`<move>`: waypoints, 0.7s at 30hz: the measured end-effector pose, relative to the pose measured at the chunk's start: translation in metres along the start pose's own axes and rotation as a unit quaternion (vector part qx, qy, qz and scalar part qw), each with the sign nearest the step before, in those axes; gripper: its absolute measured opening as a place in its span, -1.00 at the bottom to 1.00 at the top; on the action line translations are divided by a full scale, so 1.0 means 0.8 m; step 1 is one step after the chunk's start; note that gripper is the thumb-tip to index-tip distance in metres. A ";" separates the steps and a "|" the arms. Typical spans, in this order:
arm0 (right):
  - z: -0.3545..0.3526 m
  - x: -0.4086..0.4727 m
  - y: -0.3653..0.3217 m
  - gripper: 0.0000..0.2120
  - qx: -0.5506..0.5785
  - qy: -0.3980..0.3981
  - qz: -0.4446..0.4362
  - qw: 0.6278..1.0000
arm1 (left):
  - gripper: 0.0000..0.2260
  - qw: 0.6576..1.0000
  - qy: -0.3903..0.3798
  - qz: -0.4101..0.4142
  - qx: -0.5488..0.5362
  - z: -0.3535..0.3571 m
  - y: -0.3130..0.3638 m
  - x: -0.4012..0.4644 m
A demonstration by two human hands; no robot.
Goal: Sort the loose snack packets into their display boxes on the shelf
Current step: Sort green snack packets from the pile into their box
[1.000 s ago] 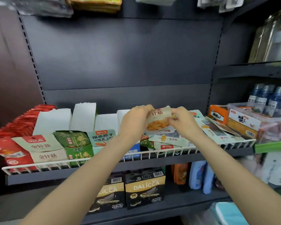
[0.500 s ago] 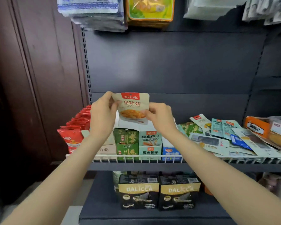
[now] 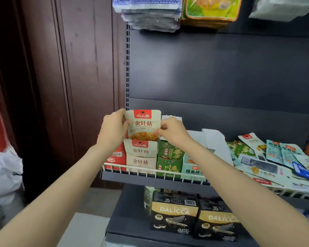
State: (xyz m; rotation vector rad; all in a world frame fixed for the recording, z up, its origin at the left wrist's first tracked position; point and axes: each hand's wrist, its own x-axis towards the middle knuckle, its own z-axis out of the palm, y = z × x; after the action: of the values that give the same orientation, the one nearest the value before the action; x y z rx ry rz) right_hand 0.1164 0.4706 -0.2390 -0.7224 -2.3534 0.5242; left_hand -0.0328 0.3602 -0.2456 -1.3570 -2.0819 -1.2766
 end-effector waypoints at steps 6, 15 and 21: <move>-0.013 -0.002 0.001 -0.89 0.052 0.005 -0.010 0.999 | -0.89 0.999 -0.004 0.032 0.016 -0.015 -0.002 0.005; -0.015 0.009 -0.003 -0.87 -0.066 0.025 -0.021 0.997 | -0.94 0.997 -0.059 0.043 0.006 -0.022 -0.001 0.008; -0.007 0.006 0.004 -0.82 -0.109 -0.082 -0.012 0.991 | -0.93 0.983 -0.177 0.023 0.046 -0.016 -0.005 0.004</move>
State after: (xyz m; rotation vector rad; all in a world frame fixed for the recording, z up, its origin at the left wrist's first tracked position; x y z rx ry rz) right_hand 0.1180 0.4769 -0.2347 -0.7739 -2.5984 0.3294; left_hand -0.0405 0.3506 -0.2385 -1.6779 -2.2896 -0.9606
